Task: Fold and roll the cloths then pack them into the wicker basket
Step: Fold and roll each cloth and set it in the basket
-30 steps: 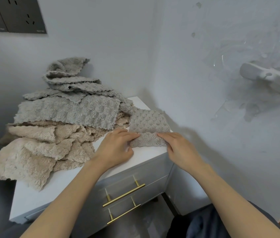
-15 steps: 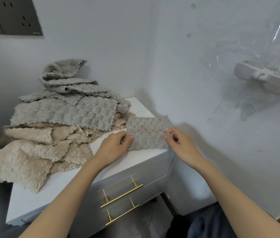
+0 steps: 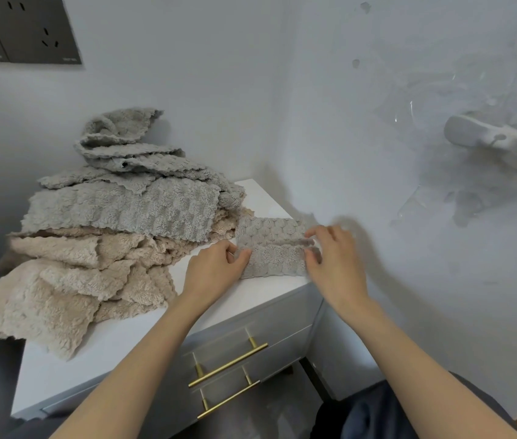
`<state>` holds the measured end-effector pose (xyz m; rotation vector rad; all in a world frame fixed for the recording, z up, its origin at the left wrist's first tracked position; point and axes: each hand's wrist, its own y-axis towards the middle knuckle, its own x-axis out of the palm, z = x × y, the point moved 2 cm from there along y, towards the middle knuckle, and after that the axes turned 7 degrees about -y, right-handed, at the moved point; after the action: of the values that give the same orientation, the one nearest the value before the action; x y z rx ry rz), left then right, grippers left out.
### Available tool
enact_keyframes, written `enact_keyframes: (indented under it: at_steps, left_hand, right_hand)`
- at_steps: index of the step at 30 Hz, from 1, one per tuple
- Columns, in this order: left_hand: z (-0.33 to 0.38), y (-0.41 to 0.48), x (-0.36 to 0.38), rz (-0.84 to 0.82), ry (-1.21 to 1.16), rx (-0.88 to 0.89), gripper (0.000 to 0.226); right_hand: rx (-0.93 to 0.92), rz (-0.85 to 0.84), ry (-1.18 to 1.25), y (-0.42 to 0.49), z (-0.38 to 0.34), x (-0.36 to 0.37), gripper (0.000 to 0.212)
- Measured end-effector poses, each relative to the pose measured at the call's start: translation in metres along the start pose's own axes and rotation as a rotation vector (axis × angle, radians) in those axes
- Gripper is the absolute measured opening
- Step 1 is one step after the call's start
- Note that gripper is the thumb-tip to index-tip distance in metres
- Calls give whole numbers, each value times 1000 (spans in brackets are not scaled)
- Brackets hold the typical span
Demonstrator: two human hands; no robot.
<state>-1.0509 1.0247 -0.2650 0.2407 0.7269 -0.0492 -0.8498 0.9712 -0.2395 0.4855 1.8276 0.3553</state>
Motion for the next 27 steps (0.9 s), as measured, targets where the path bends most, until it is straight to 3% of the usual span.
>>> enact_keyframes:
  at_steps: [4, 8, 12, 22, 27]
  left_hand:
    - [0, 2, 0, -8, -26, 6, 29]
    - [0, 1, 0, 6, -44, 8, 29]
    - [2, 1, 1, 22, -7, 9, 28]
    - [7, -2, 0, 77, 98, 42, 25]
    - [13, -11, -6, 120, 32, 393, 13]
  right_hand:
    - [-319, -19, 26, -10, -27, 3, 42]
    - [-426, -256, -148, -16, -36, 18, 48]
    - [-410, -351, -258, -17, -30, 25, 55]
    - [-257, -308, -317, -19, 5, 13, 54]
    - [-284, -333, -240, -16, 11, 12, 56]
